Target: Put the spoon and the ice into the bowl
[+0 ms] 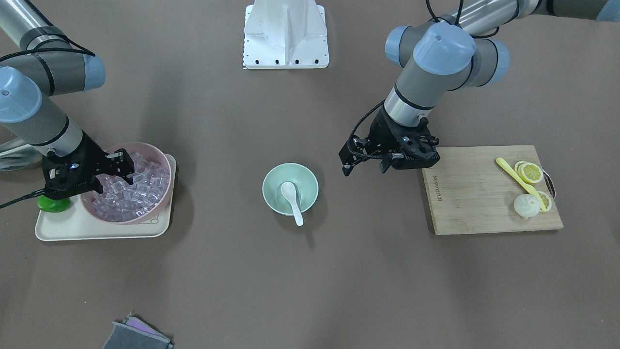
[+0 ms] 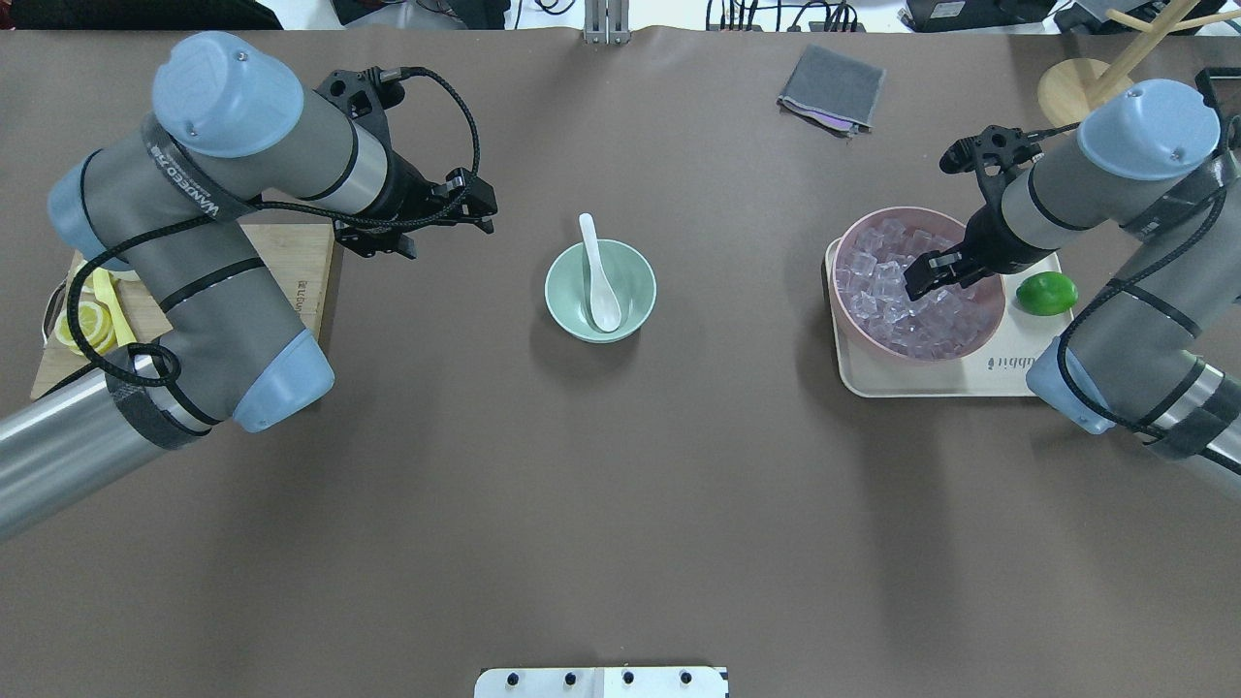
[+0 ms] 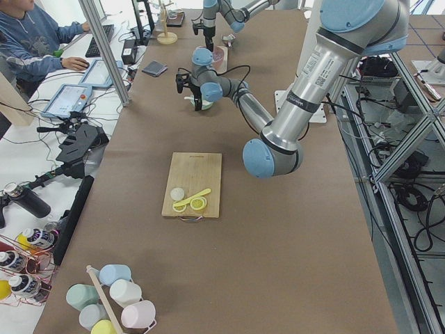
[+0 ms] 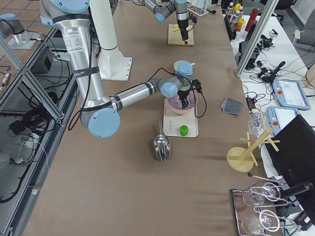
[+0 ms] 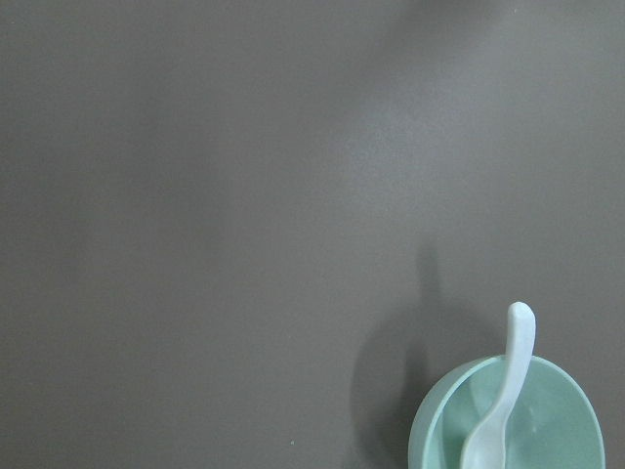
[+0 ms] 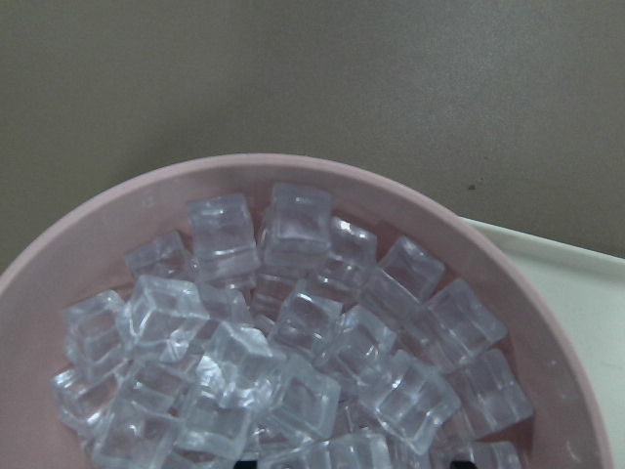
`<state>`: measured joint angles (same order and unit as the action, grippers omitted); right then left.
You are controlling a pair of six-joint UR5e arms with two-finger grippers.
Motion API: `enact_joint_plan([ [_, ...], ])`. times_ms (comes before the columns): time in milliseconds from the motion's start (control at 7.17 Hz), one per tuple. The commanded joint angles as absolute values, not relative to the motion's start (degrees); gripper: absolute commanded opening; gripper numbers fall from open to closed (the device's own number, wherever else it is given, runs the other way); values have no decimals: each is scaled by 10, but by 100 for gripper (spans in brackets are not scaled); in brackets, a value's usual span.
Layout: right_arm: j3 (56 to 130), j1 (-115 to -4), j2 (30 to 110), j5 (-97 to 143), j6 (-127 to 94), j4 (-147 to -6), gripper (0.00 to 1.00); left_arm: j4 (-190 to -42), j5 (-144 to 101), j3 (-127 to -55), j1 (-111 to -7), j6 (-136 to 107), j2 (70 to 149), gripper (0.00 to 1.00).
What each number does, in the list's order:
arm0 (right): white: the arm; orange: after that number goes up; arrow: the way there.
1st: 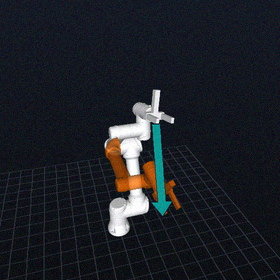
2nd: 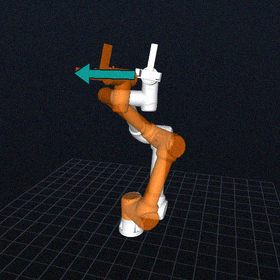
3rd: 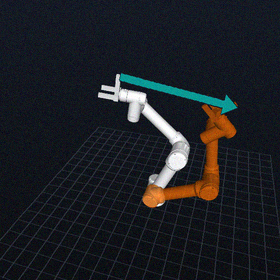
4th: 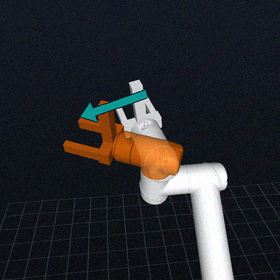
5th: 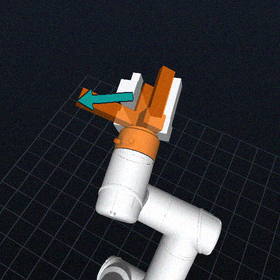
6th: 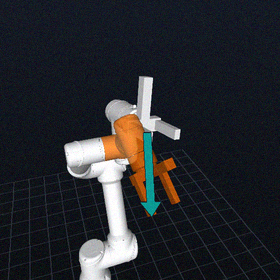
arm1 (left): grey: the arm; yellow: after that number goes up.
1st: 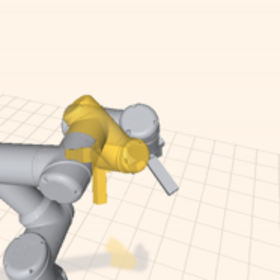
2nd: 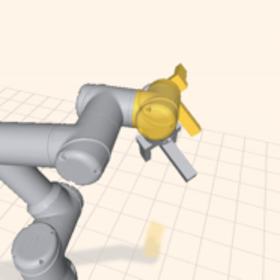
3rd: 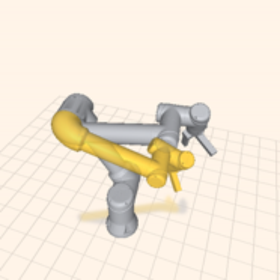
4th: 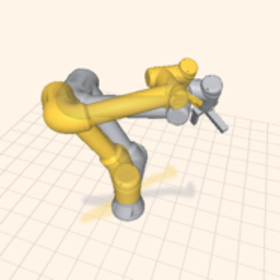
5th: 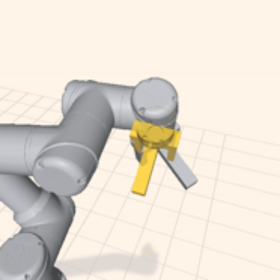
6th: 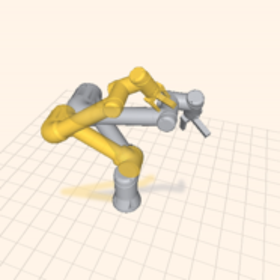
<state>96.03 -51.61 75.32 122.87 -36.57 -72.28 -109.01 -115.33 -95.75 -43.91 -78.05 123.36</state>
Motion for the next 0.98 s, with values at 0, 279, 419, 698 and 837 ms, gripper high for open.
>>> enact_joint_plan([
  [0,959,-513,754,1229,-366,-723,66,-1091,-1154,-960,-439,-781,1230,97],
  [279,954,-513,753,1230,-366,-723,35,-1094,-1154,-961,-439,-781,1222,97],
  [419,954,-513,753,1230,-366,-723,19,-1094,-1153,-962,-439,-781,1222,97],
  [698,955,-513,749,1235,-367,-724,0,-1094,-1153,-962,-439,-781,1222,97],
  [837,955,-513,749,1235,-367,-724,0,-1094,-1153,-962,-439,-781,1222,97],
])
